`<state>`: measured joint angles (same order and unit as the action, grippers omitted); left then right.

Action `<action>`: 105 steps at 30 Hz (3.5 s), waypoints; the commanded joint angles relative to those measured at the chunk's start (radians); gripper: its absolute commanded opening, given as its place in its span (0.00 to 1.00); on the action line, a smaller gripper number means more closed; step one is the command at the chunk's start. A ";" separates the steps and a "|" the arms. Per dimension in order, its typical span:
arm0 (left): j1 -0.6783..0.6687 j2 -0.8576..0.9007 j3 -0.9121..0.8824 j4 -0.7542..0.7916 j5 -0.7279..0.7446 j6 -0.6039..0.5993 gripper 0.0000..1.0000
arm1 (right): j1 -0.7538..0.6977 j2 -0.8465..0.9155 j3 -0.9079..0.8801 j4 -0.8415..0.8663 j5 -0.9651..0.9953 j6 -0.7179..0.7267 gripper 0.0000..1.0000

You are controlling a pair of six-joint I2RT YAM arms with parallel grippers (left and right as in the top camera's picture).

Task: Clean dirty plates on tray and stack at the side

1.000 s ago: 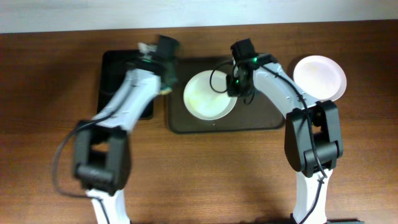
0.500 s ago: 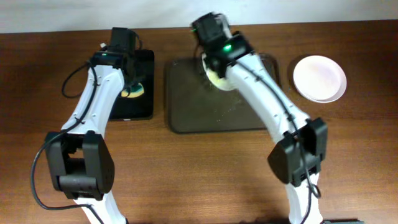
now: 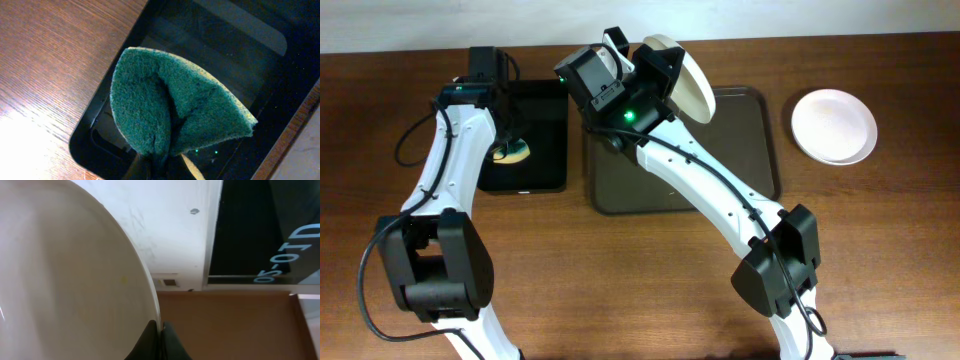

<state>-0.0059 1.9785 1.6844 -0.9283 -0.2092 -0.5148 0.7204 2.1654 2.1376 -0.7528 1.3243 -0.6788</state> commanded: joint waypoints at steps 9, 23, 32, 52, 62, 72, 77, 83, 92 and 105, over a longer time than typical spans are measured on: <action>0.000 0.003 -0.003 -0.020 -0.004 0.039 0.00 | -0.235 -0.040 0.022 -0.292 -0.644 0.534 0.04; 0.000 0.003 -0.003 -0.020 -0.004 0.038 0.00 | -1.046 -0.090 -0.174 -0.292 -1.250 1.100 0.04; 0.000 0.003 -0.003 -0.016 -0.004 0.038 0.00 | -1.278 -0.090 -0.471 -0.008 -1.483 1.110 0.04; 0.000 0.003 -0.003 0.006 -0.003 0.038 0.00 | -1.172 -0.109 -0.490 -0.029 -1.469 1.100 0.67; 0.000 0.003 -0.003 0.091 0.012 0.039 0.00 | -1.135 -0.447 -0.490 -0.083 -1.464 1.093 0.95; 0.000 0.147 -0.005 0.277 0.161 0.148 0.00 | -0.921 -0.549 -0.490 -0.160 -1.452 1.000 0.96; 0.000 0.194 -0.005 0.323 0.237 0.172 0.00 | -0.859 -0.550 -0.490 -0.161 -1.451 1.001 0.96; 0.003 0.246 -0.005 0.298 0.202 0.172 0.11 | -0.816 -0.578 -0.490 -0.183 -1.444 0.974 0.96; 0.007 0.218 0.015 0.295 0.183 0.173 0.87 | -0.812 -0.774 -0.490 -0.190 -1.437 0.937 0.99; 0.015 -0.345 0.084 0.062 0.187 0.172 0.99 | -0.812 -1.035 -0.517 -0.407 -1.455 0.816 0.98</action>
<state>0.0032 1.7912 1.7500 -0.7818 -0.0162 -0.3477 -0.0998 1.2430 1.6447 -1.1053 -0.1097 0.2192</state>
